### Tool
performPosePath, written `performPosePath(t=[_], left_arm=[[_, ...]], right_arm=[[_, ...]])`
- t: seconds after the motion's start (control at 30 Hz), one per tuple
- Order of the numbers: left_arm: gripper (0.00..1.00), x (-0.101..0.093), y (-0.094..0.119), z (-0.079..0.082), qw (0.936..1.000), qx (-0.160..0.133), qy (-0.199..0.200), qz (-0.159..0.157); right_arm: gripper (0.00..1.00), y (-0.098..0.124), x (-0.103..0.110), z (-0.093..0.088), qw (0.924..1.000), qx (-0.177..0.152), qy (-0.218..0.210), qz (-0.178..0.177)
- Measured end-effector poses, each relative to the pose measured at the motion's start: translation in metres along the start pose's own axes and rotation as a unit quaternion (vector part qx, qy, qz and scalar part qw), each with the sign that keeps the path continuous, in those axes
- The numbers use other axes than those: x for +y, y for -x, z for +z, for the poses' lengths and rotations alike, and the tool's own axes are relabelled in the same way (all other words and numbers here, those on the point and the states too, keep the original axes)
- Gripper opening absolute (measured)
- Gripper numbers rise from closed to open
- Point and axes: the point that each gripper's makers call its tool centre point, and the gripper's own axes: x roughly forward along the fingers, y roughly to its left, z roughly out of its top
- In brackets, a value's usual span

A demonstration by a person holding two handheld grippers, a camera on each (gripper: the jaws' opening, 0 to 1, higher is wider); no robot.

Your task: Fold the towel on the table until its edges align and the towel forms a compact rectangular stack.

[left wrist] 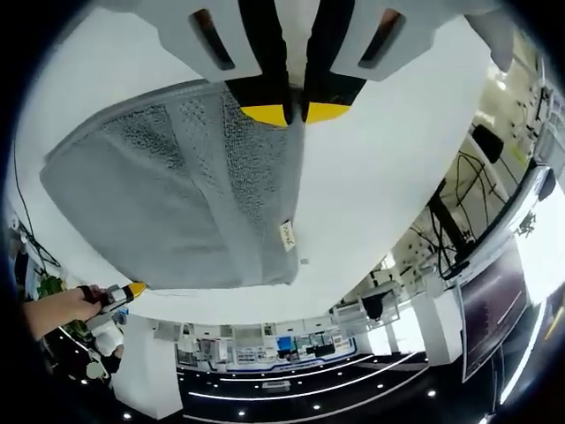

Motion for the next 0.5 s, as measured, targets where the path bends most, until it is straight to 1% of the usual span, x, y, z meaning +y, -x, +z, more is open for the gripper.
performPosePath(t=[0.07,0.2,0.27,0.4,0.5], left_arm=[[0.05,0.000,0.000,0.000,1.0000,0.002,-0.002,0.000],[0.05,-0.001,0.000,0.000,0.9999,0.005,-0.009,0.001],[0.05,-0.001,0.000,0.000,0.9999,0.004,-0.010,0.002],[0.05,-0.001,0.000,0.000,0.9999,0.008,-0.014,0.002],[0.05,-0.001,-0.001,0.000,0.9998,0.011,-0.019,0.001]], right_arm=[[0.00,0.002,-0.002,0.000,1.0000,0.001,0.001,-0.002],[0.00,0.009,-0.010,-0.004,0.9997,0.004,-0.017,-0.014],[0.00,0.009,-0.017,-0.009,0.9994,0.012,-0.023,-0.023],[0.00,0.010,-0.024,-0.022,0.9987,0.025,-0.034,-0.029],[0.01,0.008,-0.023,-0.026,0.9983,0.019,-0.050,-0.026]])
